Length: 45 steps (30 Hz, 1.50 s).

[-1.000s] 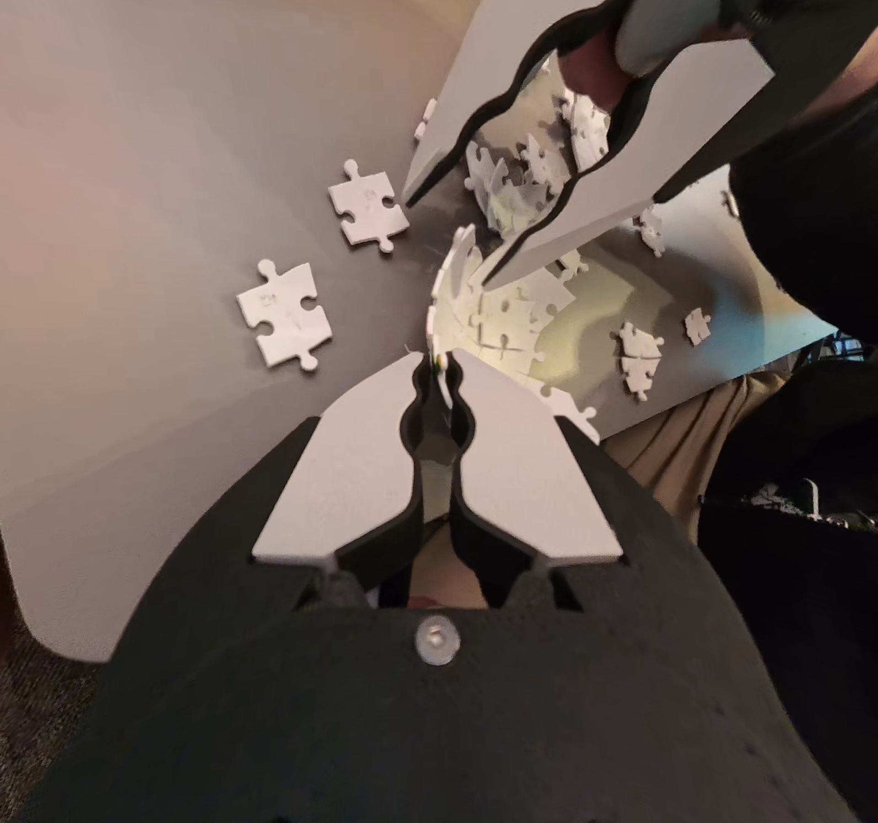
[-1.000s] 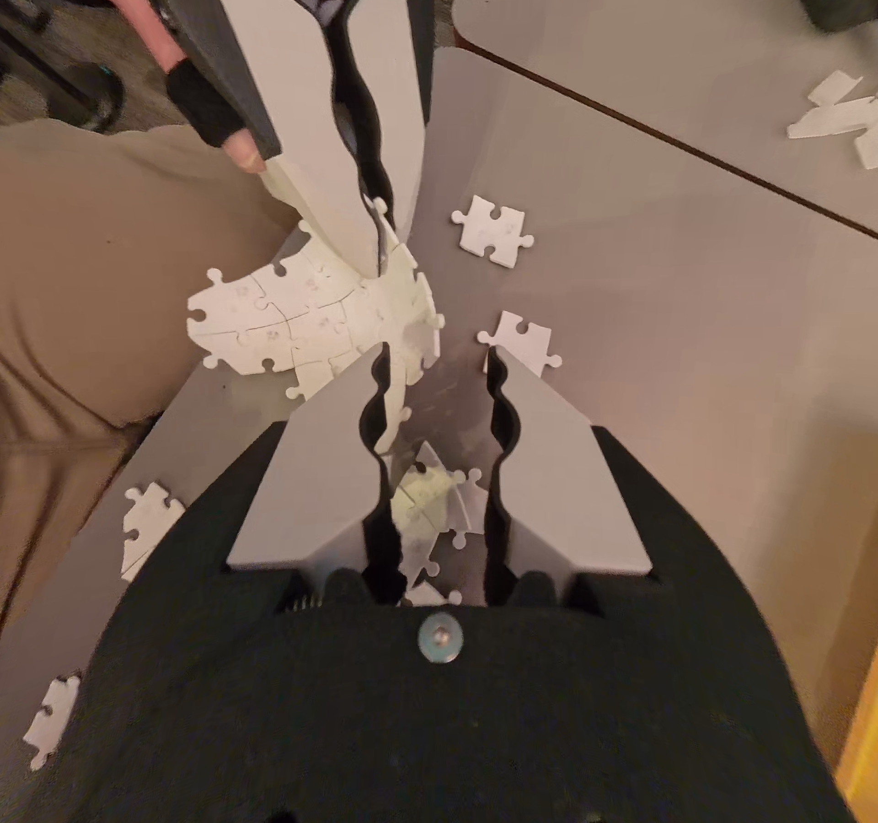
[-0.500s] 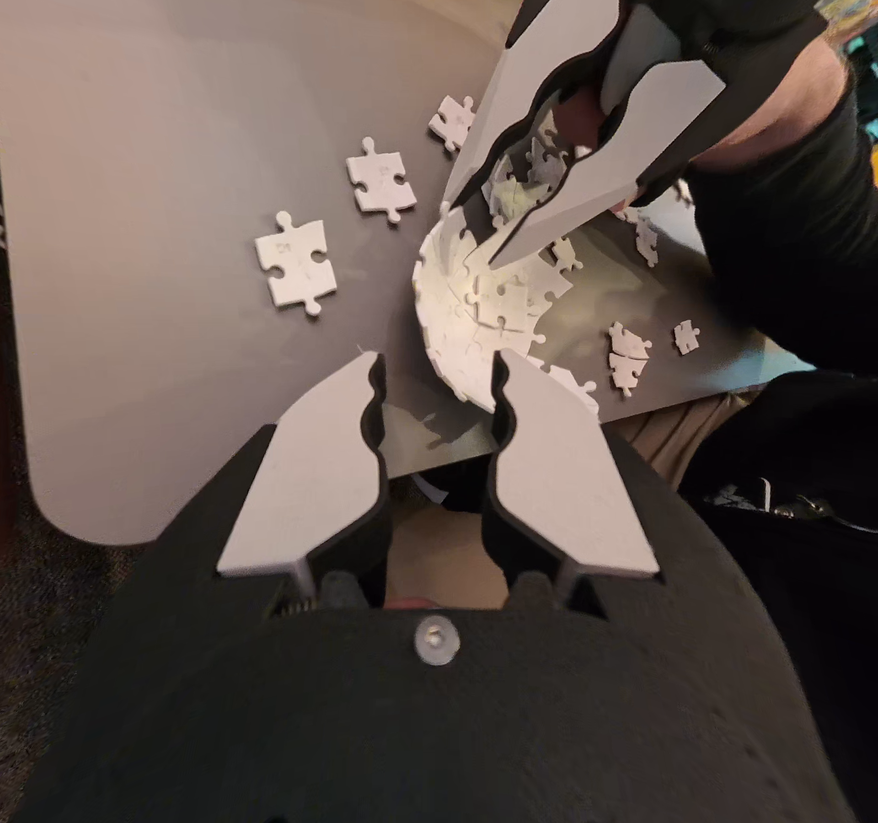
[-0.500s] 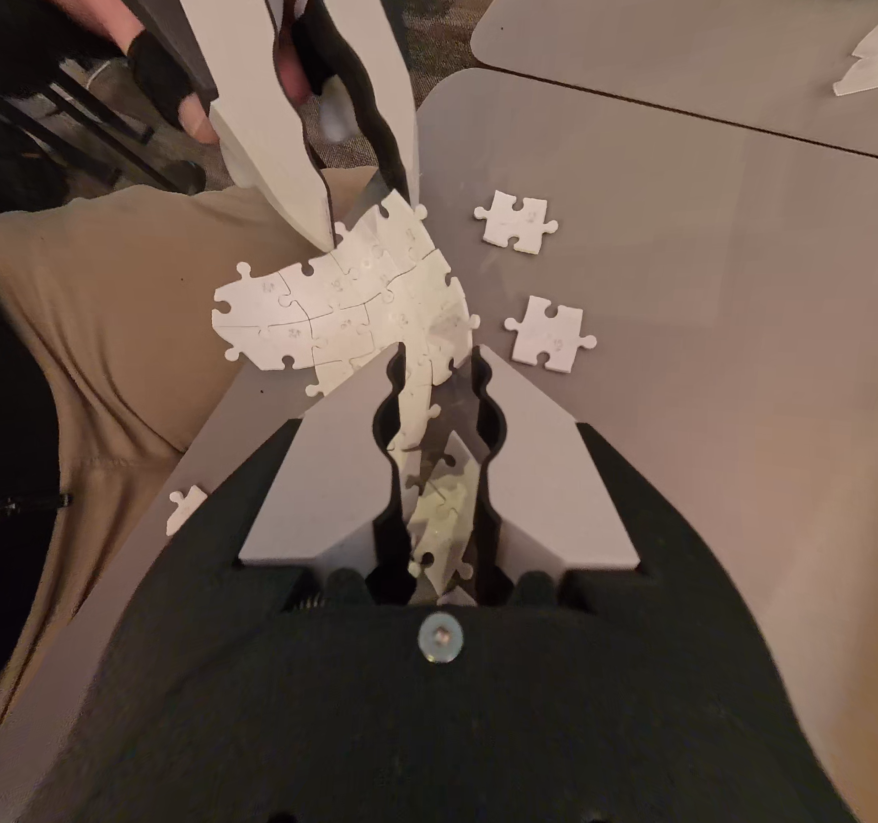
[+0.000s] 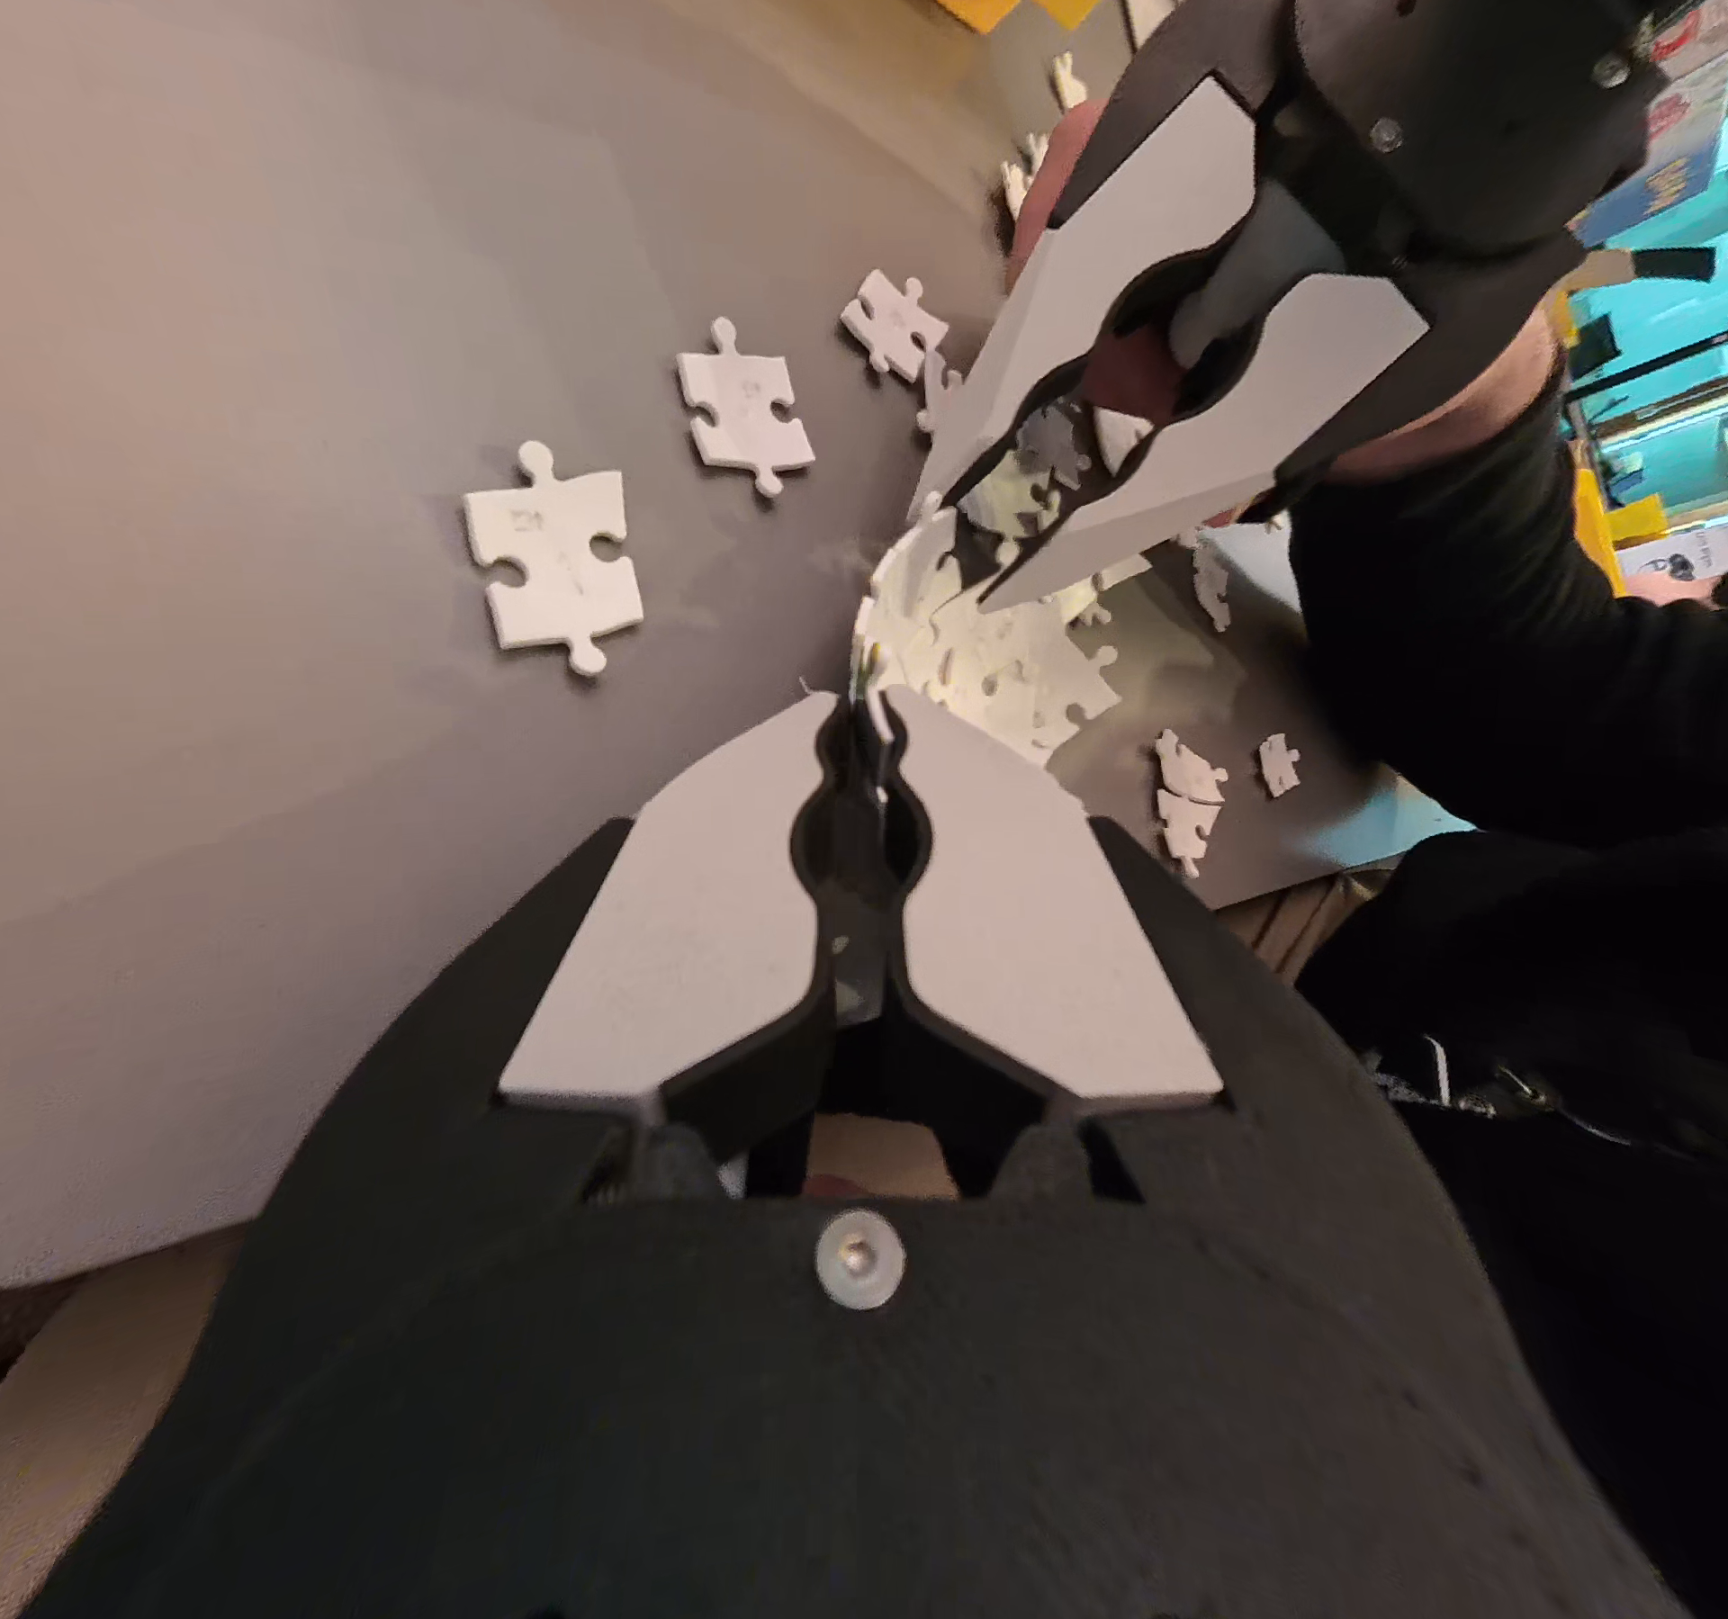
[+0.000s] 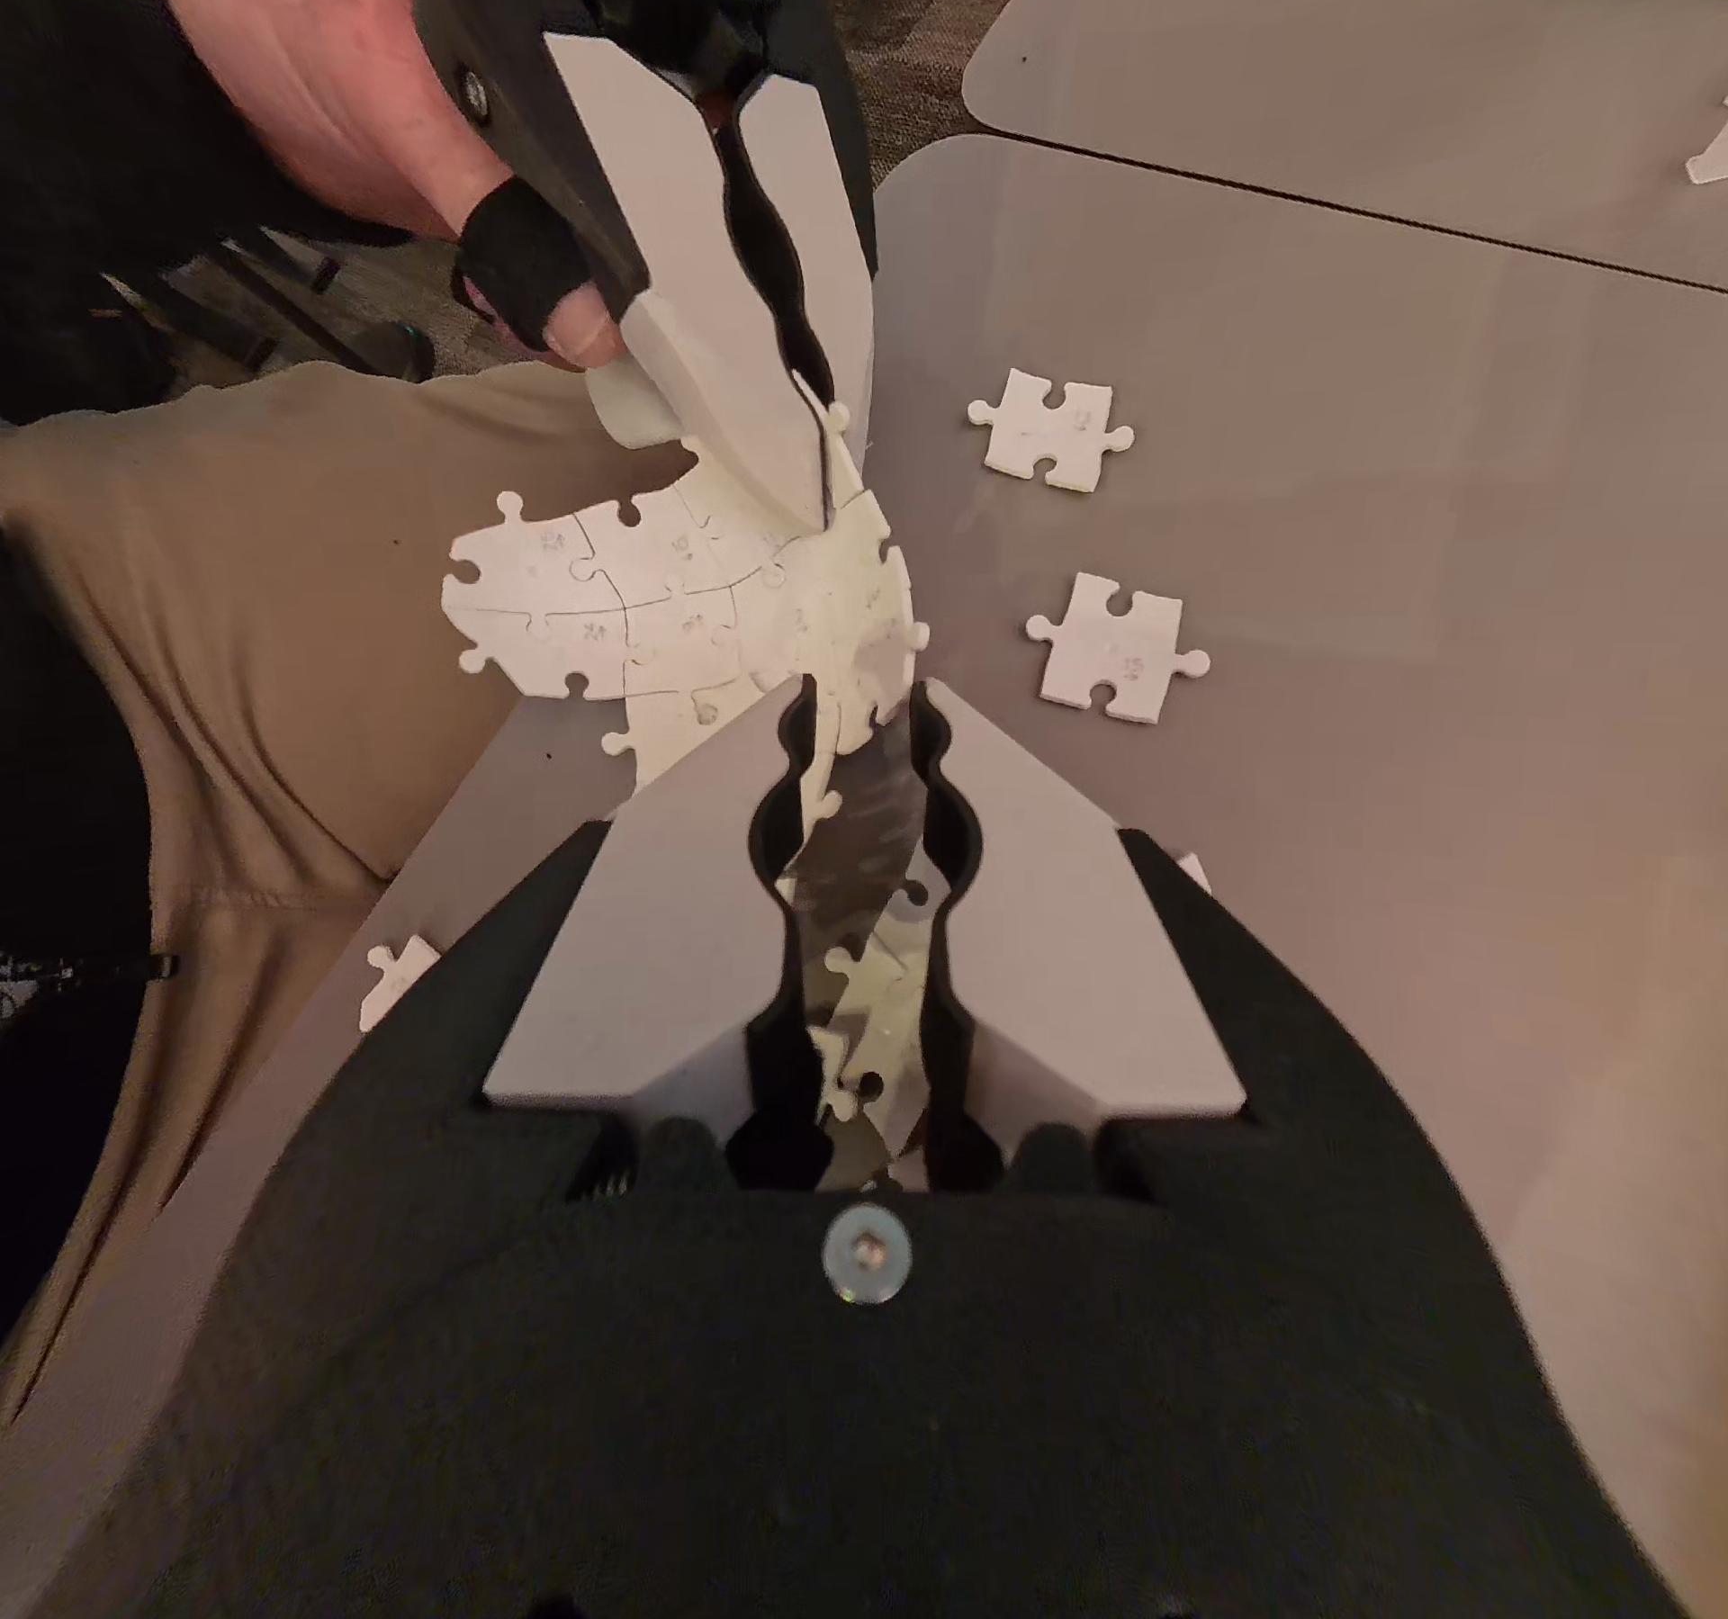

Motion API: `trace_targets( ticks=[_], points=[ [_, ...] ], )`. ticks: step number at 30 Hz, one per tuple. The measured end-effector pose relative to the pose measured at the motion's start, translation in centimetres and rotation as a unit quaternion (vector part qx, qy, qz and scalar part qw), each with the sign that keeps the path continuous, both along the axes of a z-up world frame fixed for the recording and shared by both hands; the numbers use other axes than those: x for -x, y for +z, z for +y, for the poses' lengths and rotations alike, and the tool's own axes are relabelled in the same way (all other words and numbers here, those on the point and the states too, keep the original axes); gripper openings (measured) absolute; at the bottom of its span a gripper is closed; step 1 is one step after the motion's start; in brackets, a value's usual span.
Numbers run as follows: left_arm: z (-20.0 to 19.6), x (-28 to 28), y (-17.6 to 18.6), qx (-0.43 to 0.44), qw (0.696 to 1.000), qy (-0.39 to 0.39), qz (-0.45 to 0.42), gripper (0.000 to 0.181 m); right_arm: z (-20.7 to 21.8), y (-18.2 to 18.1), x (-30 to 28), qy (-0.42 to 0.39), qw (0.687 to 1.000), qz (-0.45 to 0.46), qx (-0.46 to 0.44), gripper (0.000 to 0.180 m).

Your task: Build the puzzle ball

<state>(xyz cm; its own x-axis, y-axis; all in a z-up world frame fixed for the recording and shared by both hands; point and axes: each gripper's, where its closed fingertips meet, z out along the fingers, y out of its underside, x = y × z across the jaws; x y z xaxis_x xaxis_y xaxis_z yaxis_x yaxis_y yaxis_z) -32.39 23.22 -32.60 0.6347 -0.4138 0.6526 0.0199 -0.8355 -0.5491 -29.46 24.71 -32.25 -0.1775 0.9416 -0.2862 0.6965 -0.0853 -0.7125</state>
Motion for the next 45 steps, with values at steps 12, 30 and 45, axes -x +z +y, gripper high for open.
trace_targets(
  ticks=[12,30,45],
  points=[
    [0.0,-0.4,-0.2,0.015,0.999,-0.012,-0.044,0.004,-0.3,0.4,-0.2,0.013,1.0,0.018,0.015,0.016],
    [0.0,0.9,-0.2,0.011,1.0,0.005,-0.006,0.007,3.0,1.7,3.4,-0.009,0.998,-0.001,-0.056,0.031],
    [1.1,3.2,-0.7,-0.042,0.99,0.017,0.133,0.034,4.1,-0.6,7.4,0.119,0.977,-0.038,-0.17,0.033]
  ],
)
